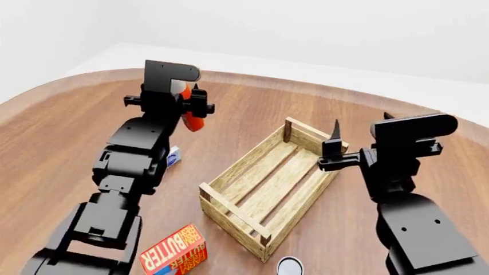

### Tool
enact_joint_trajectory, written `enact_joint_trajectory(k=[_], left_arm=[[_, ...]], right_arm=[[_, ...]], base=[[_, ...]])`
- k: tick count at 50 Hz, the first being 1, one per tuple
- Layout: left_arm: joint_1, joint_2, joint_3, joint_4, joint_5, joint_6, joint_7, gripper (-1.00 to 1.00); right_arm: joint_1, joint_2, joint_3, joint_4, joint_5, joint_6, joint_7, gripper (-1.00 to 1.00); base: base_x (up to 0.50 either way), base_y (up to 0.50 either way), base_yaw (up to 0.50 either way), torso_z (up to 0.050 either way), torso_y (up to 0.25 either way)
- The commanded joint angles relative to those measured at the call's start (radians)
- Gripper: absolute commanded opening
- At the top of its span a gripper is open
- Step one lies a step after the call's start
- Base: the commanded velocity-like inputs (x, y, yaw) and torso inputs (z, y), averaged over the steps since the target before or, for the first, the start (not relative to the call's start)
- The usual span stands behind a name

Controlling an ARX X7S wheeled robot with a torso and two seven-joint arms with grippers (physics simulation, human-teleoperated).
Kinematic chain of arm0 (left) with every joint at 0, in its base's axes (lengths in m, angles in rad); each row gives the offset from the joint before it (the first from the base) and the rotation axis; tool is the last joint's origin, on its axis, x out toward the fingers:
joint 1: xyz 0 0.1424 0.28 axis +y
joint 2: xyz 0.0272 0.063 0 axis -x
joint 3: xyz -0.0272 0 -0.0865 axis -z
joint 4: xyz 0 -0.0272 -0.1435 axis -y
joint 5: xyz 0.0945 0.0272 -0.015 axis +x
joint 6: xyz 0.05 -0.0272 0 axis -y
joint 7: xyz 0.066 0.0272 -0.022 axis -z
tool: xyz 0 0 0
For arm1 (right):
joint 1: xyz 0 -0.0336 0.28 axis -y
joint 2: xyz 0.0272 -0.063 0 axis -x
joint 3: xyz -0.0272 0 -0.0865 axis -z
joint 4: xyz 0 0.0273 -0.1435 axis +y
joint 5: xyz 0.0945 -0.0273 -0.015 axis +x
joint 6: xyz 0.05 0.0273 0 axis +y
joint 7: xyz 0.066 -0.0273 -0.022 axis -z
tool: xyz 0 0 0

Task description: Pick up the ketchup, and put it in the wooden tray.

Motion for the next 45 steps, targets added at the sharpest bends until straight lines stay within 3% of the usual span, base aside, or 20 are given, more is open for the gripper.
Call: enact_joint_trajectory(k=[1, 9, 17, 25, 45], left_arm=[[-0.164, 0.09, 0.348, -0.278, -0.3, 0.18, -0.02, -1.0], [-0.206, 0.09, 0.871, -0.278, -0.787, 0.269, -0.105, -1.0], [-0.234, 0.09, 1.168, -0.239, -1.06, 0.322, -0.155, -1.0], [-0.242, 0.091, 1.248, -0.186, -1.135, 0.324, -0.188, -1.0], [-0.226, 0.091, 1.256, -0.067, -1.124, 0.303, -0.241, -1.0]], right_arm=[[-0.035, 0.029, 0.068, -0.054, 0.02, 0.036, 0.024, 1.0], [-0.071, 0.05, 0.125, -0.079, 0.035, 0.051, 0.037, 1.0], [-0.1, 0.062, 0.166, -0.091, 0.048, 0.049, 0.041, 1.0], [-0.138, 0.079, 0.214, -0.114, 0.063, 0.057, 0.045, 1.0], [-0.18, 0.08, 0.262, -0.139, 0.072, 0.075, 0.073, 1.0]], base=[[0.0, 0.0, 0.0, 0.0, 0.0], [0.0, 0.0, 0.0, 0.0, 0.001], [0.0, 0.0, 0.0, 0.0, 0.0], [0.0, 0.0, 0.0, 0.0, 0.0], [0.0, 0.0, 0.0, 0.0, 0.001]])
